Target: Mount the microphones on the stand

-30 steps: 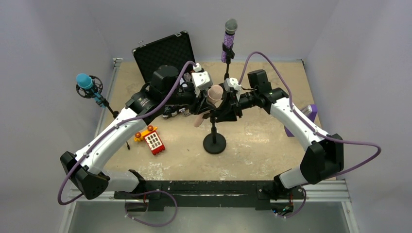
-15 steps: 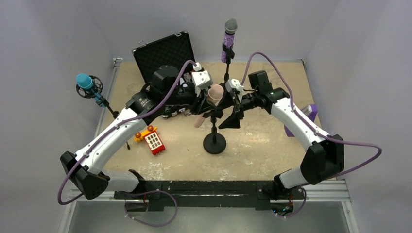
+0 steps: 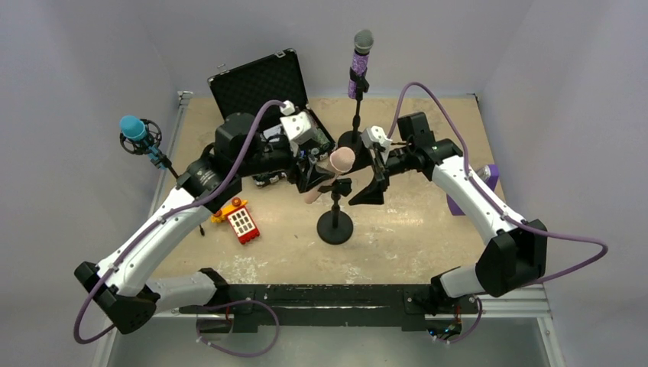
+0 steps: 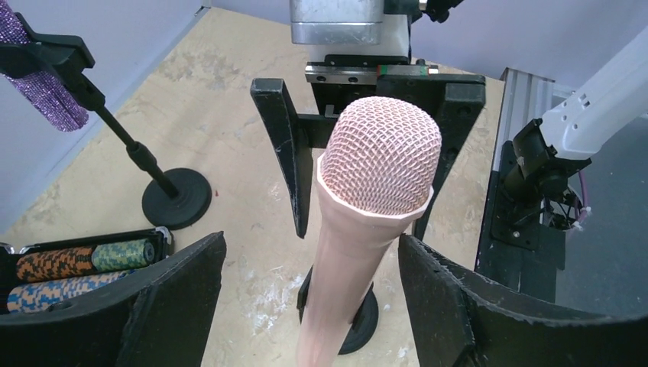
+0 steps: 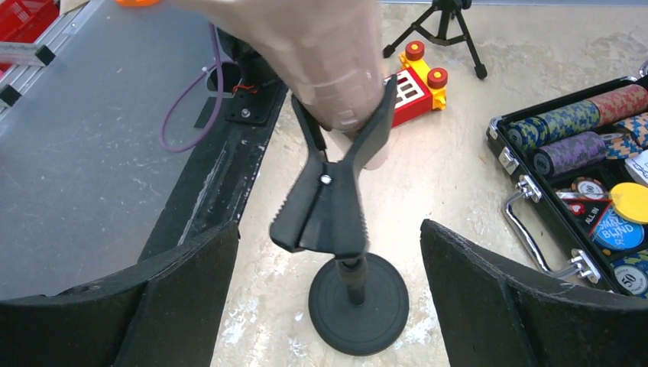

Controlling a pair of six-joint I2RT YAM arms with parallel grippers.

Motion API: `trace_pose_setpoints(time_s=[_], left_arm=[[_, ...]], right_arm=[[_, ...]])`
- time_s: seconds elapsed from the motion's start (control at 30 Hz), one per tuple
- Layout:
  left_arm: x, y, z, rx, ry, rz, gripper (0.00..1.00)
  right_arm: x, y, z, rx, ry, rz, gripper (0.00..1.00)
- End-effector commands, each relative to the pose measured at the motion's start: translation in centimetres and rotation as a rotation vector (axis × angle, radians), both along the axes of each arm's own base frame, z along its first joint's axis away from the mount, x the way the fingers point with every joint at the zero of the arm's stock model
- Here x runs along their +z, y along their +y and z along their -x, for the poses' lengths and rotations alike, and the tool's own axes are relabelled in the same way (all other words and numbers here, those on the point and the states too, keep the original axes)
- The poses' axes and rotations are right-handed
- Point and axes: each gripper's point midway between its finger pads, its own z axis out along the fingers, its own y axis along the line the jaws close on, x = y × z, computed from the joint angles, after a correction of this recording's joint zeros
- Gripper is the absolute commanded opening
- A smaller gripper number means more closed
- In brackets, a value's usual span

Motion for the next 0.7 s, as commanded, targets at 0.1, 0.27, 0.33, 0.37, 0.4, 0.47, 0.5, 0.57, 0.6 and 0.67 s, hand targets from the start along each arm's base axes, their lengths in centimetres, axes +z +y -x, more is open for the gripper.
trace_pose_setpoints(time_s=[0.1,0.27,0.33,0.37,0.4,0.47,0.5,0.57,0.6,0.67], left_arm=[[1.0,2.9,2.1,0.058,-0.099,0.074,0.93],[-1.3,4.6,3.5,0.086,-0.095,0.08,0.96],[-2.2,5.2,4.1,0.097,-0.086,0.082,0.96],[-2.7,5.5,4.2,0.109,-0.079,0.083,0.96],[-3.0,5.9,4.5,0.12,-0.077,0.085,0.96],[-4.0,6.6,4.9,0.144,-0.073,0.087,0.97],[-4.4,7.0,5.1,0.158,-0.064,0.095,0.97],[-5.0,7.7,5.6,0.185,-0.048,0.115,0.97],[-5.4,8.1,5.7,0.204,-0.043,0.125,0.97],[-6.0,9.0,6.0,0.245,-0.032,0.15,0.97]], right_arm=[[1.3,-0.4,1.1,0.028,-0.077,-0.043,0.93],[0.3,-0.5,1.2,0.027,-0.086,-0.052,0.94],[-0.3,-0.5,1.2,0.028,-0.115,-0.063,0.94],[-0.8,-0.5,1.2,0.026,-0.122,-0.065,0.94],[-1.6,-0.6,1.2,0.023,-0.117,-0.063,0.94],[-2.2,-0.6,0.9,0.01,-0.108,-0.062,0.95],[-2.5,-0.6,0.6,0.003,-0.104,-0.058,0.95],[-3.1,-0.4,0.3,-0.008,-0.085,-0.054,0.95],[-3.4,-0.3,0.1,-0.012,-0.075,-0.057,0.94],[-3.9,-0.1,0.0,-0.016,-0.057,-0.062,0.94]])
